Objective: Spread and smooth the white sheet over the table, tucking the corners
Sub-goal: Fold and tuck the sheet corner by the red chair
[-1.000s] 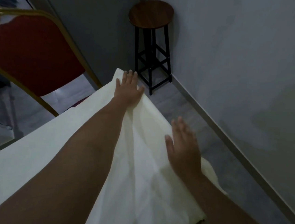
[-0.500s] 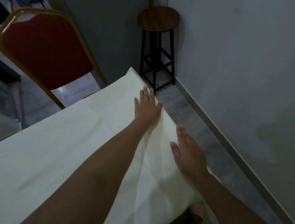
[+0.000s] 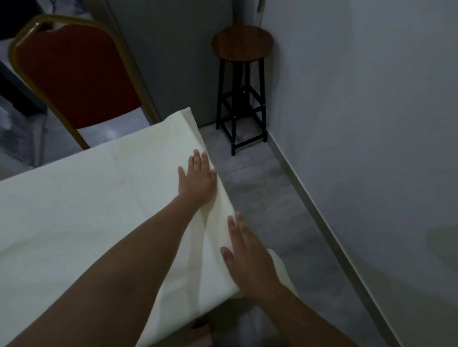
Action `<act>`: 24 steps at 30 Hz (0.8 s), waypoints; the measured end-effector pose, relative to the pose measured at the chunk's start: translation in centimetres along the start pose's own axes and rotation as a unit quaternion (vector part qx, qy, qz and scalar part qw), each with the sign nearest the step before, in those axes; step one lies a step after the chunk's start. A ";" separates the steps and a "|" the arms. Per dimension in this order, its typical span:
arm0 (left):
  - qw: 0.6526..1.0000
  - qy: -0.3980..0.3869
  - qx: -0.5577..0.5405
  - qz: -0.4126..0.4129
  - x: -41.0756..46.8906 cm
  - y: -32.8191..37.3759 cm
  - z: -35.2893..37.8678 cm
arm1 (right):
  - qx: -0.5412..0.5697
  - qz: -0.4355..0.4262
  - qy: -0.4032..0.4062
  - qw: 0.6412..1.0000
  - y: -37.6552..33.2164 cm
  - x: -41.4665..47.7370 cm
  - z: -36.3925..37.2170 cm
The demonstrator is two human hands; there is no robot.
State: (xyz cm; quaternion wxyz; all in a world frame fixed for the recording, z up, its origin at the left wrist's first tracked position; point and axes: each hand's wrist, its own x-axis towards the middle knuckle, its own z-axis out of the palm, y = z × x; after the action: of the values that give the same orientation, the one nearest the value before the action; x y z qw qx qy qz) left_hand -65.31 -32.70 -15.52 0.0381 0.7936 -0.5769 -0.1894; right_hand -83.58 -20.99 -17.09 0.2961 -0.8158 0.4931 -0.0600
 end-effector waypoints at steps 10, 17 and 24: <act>0.992 0.029 -0.045 -0.113 -0.5 2.0 1.1 | 0.129 -0.043 -0.189 0.973 6.1 -2.0 -2.9; 0.992 0.046 -0.014 -0.117 1.0 1.3 1.0 | 0.154 -0.079 -0.231 0.957 6.3 0.6 -4.0; 0.993 0.075 0.017 -0.093 2.8 1.5 1.3 | 0.101 -0.139 -0.171 0.970 5.2 5.7 -4.2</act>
State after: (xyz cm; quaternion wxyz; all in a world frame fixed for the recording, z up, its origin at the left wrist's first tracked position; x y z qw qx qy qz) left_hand -66.36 -35.54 -17.06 0.0496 0.8564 -0.4992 -0.1220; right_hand -86.35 -29.39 -17.60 0.4455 -0.8405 0.3082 -0.0091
